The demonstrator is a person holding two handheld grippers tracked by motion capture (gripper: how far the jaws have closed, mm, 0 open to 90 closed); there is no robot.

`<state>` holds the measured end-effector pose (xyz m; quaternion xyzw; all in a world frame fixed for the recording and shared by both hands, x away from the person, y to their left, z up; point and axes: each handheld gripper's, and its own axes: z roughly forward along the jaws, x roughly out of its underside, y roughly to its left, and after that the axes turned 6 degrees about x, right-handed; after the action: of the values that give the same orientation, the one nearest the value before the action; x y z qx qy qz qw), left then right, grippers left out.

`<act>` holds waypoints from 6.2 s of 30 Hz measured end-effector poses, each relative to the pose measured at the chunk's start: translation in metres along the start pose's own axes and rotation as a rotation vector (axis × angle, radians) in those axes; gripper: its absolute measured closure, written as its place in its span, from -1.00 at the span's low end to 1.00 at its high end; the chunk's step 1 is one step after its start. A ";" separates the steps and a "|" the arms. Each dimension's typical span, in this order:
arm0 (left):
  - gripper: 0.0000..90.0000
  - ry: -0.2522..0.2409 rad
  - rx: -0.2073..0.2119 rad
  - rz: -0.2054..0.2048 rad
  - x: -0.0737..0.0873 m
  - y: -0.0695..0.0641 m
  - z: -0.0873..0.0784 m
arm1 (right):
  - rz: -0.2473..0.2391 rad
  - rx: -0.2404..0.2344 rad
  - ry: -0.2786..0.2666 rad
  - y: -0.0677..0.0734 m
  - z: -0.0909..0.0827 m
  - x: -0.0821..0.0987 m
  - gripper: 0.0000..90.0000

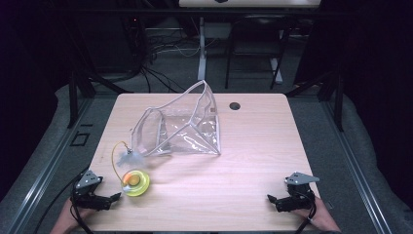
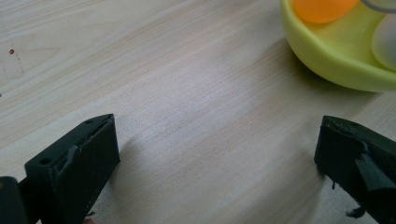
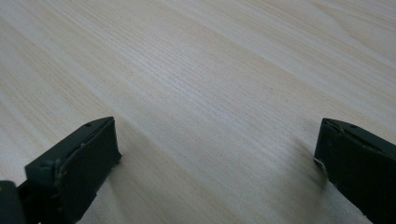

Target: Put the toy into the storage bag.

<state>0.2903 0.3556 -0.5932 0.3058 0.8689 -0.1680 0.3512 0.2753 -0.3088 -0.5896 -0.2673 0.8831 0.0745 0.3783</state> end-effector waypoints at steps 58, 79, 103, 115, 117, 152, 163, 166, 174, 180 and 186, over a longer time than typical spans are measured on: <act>-1.00 -0.008 0.069 -0.030 -0.046 -0.019 -0.058 | 0.003 0.009 0.001 0.001 -0.001 0.000 -1.00; -1.00 -0.086 0.055 -0.018 -0.083 -0.043 -0.060 | 0.004 0.013 0.002 0.001 -0.001 0.000 -1.00; -0.08 -0.145 0.023 -0.003 -0.113 -0.057 -0.080 | 0.011 0.015 0.000 0.001 -0.001 0.001 -1.00; 0.51 -0.148 0.037 -0.014 -0.116 -0.057 -0.080 | 0.011 0.013 -0.001 0.001 -0.001 0.001 -1.00; 0.62 -0.144 0.043 -0.009 -0.117 -0.058 -0.079 | 0.010 0.014 -0.001 0.001 -0.001 0.001 -1.00; 0.96 -0.164 0.010 -0.009 -0.120 -0.051 -0.102 | 0.015 0.015 -0.001 0.002 -0.001 0.001 -1.00; 0.96 -0.173 -0.048 -0.008 -0.124 -0.042 -0.114 | 0.011 0.015 0.000 0.001 -0.001 0.001 -1.00; 0.96 -0.170 -0.060 -0.003 -0.127 -0.040 -0.116 | 0.015 0.015 -0.003 0.002 0.000 0.001 -1.00; 0.96 -0.165 -0.082 -0.007 -0.130 -0.031 -0.117 | 0.015 0.015 -0.004 0.002 0.000 0.001 -1.00; 0.96 -0.154 -0.088 -0.018 -0.134 -0.023 -0.116 | 0.015 0.015 -0.003 0.002 0.000 0.001 -1.00; 0.96 -0.143 -0.100 -0.024 -0.137 -0.015 -0.113 | 0.016 0.014 -0.002 0.002 -0.001 0.001 -1.00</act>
<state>0.3008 0.3445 -0.4160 0.2648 0.8524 -0.1500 0.4252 0.2736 -0.3078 -0.5900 -0.2575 0.8853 0.0714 0.3805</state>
